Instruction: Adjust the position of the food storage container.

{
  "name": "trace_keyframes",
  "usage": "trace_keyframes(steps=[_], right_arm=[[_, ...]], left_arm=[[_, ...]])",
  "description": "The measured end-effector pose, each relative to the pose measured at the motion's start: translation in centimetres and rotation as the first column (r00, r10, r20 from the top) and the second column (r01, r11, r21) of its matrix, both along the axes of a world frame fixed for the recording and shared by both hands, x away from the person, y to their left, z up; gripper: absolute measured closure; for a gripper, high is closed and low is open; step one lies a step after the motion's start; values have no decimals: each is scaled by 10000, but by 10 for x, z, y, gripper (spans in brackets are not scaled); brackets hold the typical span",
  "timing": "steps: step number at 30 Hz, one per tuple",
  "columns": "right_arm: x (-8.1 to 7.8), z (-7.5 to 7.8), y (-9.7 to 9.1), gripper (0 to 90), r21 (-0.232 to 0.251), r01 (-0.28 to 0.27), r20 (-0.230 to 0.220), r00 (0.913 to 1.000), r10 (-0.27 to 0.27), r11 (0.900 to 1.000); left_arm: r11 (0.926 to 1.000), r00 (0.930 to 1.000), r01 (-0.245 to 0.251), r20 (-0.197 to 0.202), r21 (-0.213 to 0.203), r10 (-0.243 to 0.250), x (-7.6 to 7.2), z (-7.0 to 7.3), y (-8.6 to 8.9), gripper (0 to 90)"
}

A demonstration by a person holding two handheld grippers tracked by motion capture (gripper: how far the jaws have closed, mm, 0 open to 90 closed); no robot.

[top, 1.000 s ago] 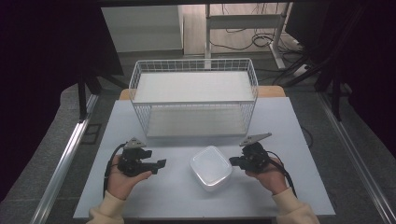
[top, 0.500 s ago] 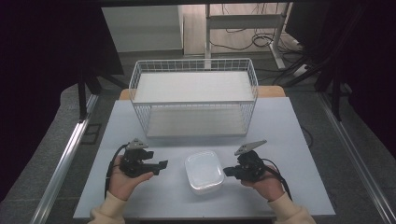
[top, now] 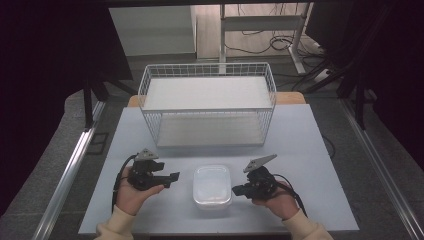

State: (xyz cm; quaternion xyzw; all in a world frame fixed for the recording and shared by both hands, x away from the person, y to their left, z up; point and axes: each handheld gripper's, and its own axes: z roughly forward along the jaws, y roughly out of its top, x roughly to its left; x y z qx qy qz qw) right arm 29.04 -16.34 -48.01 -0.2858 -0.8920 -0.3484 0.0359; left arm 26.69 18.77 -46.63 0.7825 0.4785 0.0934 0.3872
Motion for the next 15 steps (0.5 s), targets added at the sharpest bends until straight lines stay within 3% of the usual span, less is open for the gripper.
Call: trace_keyframes(steps=[5,7,10,11,12,15], right_arm=[[1,3,-4,898,24,98,227,9997,-98,9999],[4,10,-16,897,269,571,585,9966,-586,9980],[7,14,-27,888,552,998,709,9921,-1036,9935],[9,16,-37,796,888,1429,727,9861,-1495,9857],[9,16,-37,796,888,1429,727,9861,-1495,9857],[13,17,-46,484,1162,2355,944,9645,-2468,9649]], left_arm=[[10000,10000,26,-50,-71,-26,0,-1,1,288],[9998,10000,43,-75,-192,-44,0,-1,1,288],[9995,10000,3,-90,-323,-6,-1,-1,2,288],[9988,9999,26,-104,-484,-31,-1,-1,4,288],[9988,9999,26,-104,-484,-31,-1,-1,4,288],[9983,9999,7,-105,-577,-13,-1,-1,7,289]])
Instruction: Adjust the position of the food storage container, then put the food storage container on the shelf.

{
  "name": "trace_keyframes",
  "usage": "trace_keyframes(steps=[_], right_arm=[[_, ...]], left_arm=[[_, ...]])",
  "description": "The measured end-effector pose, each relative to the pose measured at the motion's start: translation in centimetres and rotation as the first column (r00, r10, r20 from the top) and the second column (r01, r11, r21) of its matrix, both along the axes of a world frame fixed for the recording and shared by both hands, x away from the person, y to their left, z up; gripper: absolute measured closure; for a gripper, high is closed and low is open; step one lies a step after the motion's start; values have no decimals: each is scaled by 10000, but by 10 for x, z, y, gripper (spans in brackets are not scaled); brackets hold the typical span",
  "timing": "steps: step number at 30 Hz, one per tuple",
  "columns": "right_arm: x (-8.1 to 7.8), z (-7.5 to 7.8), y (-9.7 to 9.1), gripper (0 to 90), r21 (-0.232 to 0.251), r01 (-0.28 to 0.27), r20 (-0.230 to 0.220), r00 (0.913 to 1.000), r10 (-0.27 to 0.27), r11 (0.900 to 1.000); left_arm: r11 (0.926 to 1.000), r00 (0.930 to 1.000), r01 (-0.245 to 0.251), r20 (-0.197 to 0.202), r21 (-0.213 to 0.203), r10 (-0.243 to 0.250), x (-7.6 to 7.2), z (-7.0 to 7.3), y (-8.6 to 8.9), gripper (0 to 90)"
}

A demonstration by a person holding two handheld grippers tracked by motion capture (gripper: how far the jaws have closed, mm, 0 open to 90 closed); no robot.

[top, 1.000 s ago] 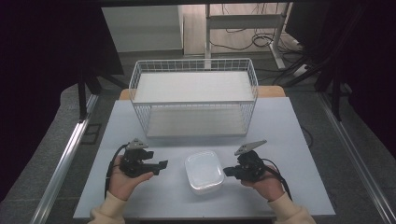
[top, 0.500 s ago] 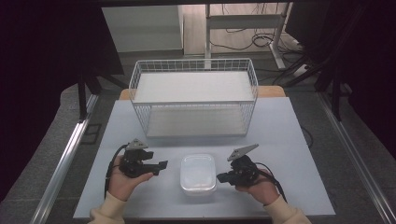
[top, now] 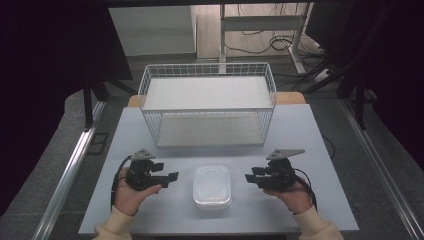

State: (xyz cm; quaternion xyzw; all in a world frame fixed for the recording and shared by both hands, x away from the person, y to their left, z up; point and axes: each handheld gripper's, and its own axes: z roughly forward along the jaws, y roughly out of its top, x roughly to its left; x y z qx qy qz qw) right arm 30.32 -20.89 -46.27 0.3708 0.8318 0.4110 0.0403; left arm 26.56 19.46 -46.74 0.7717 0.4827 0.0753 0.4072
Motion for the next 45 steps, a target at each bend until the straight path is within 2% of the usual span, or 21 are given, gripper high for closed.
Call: trace_keyframes(steps=[1,5,8,13,14,15,16,19,23,24,25,26,31,36,39,40,41,42,43,44,45], right_arm=[[1,0,-1,427,60,177,68,9998,-178,9998],[3,2,-6,309,277,726,195,9971,-731,9970],[1,4,-8,274,376,759,364,9963,-773,9964],[0,4,-7,247,539,864,320,9956,-882,9948],[0,4,-6,225,506,909,234,9955,-922,9946],[0,4,-6,225,506,909,234,9955,-922,9946],[0,4,-4,212,511,916,151,9956,-925,9945],[-1,3,-3,210,577,890,54,9960,-895,9944],[-3,1,-1,210,653,872,-103,9962,-867,9940],[-3,0,1,198,682,938,-193,9955,-927,9933],[-3,0,1,198,682,938,-193,9955,-927,9933],[-3,-1,4,193,686,1002,-304,9947,-983,9926],[-4,-2,11,210,781,855,-454,9956,-822,9933],[-5,-5,19,243,921,665,-711,9957,-601,9935],[-5,-7,21,252,971,637,-855,9948,-555,9932],[-5,-9,24,260,1033,614,-1057,9931,-504,9927],[-5,-9,24,260,1033,614,-1057,9931,-504,9927],[-5,-11,25,270,1126,596,-1237,9913,-455,9919],[-5,-11,25,270,1126,596,-1237,9913,-455,9919],[-6,-13,28,274,1226,597,-1385,9895,-425,9907],[-6,-13,28,274,1226,597,-1385,9895,-425,9907]], left_arm=[[10000,10000,-11,-5,-1,11,0,0,1,289],[10000,10000,-84,38,-45,84,-1,1,2,290],[10000,9999,-79,124,-31,79,-3,4,0,290],[9997,9997,-223,93,-104,224,-7,5,-2,275],[9982,9987,-510,-1,-302,510,-8,7,-2,271],[9982,9987,-510,-1,-302,510,-8,7,-2,269],[9965,9979,-640,-116,-540,635,-7,8,-1,265],[9948,9975,-680,-243,-753,664,-7,9,0,265],[9928,9976,-458,-575,-1109,396,-4,6,-1,283],[9885,9965,-268,-821,-1490,147,-3,3,-1,288],[9885,9965,-268,-821,-1490,147,-3,3,-1,290],[9845,9948,-220,-1022,-1738,42,-2,1,-3,291],[9815,9933,-127,-1149,-1911,-95,-1,1,-6,291],[9724,9894,-131,-1436,-2328,-210,-1,-2,-9,291],[9713,9885,-82,-1484,-2379,-280,0,-4,-11,293],[9682,9859,-10,-1622,-2503,-409,1,-7,-14,293],[9682,9859,-10,-1622,-2503,-409,1,-7,-14,294],[9630,9832,33,-1748,-2696,-523,1,-9,-16,296],[9630,9832,33,-1748,-2696,-523,1,-9,-16,297],[9580,9802,79,-1872,-2866,-641,2,-11,-18,299],[9580,9802,79,-1872,-2866,-641,2,-11,-18,299]])
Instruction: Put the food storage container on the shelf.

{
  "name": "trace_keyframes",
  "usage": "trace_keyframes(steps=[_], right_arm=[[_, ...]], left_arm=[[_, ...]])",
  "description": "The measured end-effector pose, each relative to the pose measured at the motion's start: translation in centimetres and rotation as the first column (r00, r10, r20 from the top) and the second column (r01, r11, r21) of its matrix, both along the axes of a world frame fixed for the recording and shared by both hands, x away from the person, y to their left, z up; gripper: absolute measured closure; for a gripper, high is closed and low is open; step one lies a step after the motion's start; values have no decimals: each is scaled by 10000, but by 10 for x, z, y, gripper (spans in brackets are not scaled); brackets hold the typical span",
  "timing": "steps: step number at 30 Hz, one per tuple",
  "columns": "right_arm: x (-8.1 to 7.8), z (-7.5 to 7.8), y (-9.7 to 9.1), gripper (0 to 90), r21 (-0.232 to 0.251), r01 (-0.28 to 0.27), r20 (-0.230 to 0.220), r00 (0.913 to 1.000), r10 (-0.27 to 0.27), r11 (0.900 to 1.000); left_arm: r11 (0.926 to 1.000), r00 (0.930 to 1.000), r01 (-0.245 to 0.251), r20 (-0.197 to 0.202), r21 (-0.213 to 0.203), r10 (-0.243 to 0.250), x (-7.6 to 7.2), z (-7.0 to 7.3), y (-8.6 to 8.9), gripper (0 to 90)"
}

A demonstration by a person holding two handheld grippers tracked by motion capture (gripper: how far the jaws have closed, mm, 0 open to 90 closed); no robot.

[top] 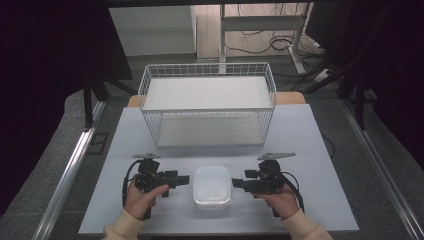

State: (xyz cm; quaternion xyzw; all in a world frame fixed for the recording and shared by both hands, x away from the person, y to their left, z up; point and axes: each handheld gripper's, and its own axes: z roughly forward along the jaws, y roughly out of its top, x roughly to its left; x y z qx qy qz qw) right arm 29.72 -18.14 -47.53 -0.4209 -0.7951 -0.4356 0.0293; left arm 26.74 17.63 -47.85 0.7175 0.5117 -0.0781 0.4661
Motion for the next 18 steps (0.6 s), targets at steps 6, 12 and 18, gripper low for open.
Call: trace_keyframes(steps=[6,12,18], right_arm=[[0,-6,6,285,211,106,-413,9991,-97,9997],[2,-12,13,333,433,216,-851,9962,-179,9988],[1,-19,20,376,692,153,-1306,9914,-61,9975]], left_arm=[[9987,9990,221,-376,-459,-238,3,-8,-4,306],[9973,9971,290,-677,-673,-336,6,-16,-10,320],[9917,9916,329,-1197,-1244,-479,9,-25,-13,353]])
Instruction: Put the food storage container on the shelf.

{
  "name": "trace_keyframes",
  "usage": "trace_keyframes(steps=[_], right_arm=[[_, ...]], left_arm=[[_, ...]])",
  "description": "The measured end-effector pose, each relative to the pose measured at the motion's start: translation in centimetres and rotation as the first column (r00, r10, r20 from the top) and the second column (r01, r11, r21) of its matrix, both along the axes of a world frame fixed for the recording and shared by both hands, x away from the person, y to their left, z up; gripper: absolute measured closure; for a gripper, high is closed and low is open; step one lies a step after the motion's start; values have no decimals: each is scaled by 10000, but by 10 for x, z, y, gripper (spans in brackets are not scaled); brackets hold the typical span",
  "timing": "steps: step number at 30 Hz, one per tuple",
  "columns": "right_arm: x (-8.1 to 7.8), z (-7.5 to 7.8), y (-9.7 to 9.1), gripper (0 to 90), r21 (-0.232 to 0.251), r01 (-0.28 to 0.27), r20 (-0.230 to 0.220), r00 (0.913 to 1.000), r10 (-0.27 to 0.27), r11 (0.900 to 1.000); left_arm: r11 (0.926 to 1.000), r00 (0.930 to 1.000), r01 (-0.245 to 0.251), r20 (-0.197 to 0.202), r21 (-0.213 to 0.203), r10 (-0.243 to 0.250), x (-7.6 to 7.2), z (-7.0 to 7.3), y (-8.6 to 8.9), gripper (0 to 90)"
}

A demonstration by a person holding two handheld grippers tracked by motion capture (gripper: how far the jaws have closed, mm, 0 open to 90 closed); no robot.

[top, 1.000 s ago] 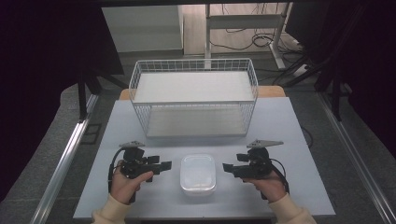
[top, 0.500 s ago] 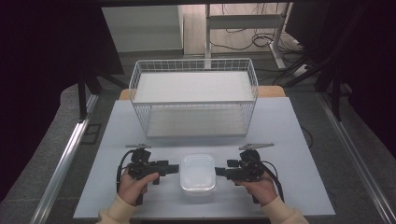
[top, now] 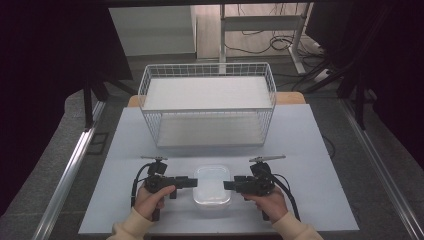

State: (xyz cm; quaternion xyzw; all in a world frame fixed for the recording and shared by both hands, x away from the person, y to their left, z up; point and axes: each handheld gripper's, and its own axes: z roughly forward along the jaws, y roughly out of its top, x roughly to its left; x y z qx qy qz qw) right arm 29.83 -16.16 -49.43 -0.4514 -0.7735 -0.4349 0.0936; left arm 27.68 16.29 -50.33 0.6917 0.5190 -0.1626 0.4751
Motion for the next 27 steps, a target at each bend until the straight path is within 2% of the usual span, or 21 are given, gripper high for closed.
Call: trace_keyframes(steps=[10,11,13,14,15,17,19,23,27], right_arm=[[0,-4,2,463,271,-111,-410,9991,122,9996],[0,-4,2,471,285,-117,-420,9990,129,9995],[0,-5,3,496,345,-54,-510,9987,72,9994],[0,-6,3,506,329,-9,-500,9987,26,9995],[1,-7,0,543,532,120,-678,9977,-84,9985],[1,-7,-1,565,630,183,-794,9968,-133,9978],[3,-8,-7,647,1049,481,-1163,9926,-358,9933],[2,-9,-11,676,1312,644,-1505,9876,-443,9893],[0,-7,-13,701,1423,694,-1574,9864,-467,9874]], left_arm=[[9998,9996,130,-250,160,-126,1,-6,-6,424],[9999,9993,143,-332,68,-141,1,-7,-7,424],[9988,9976,319,-598,-380,-341,2,-11,-7,475],[9992,9974,236,-668,-329,-258,2,-12,-8,485],[9996,9975,58,-699,-269,-76,2,-14,-8,543],[9996,9972,-41,-750,-281,20,2,-14,-7,559],[9992,9975,-255,-666,-302,235,0,-13,-7,618],[9990,9981,-343,-522,-302,327,-2,-10,-6,683],[9990,9987,-307,-425,-310,294,-4,-8,-5,701]])
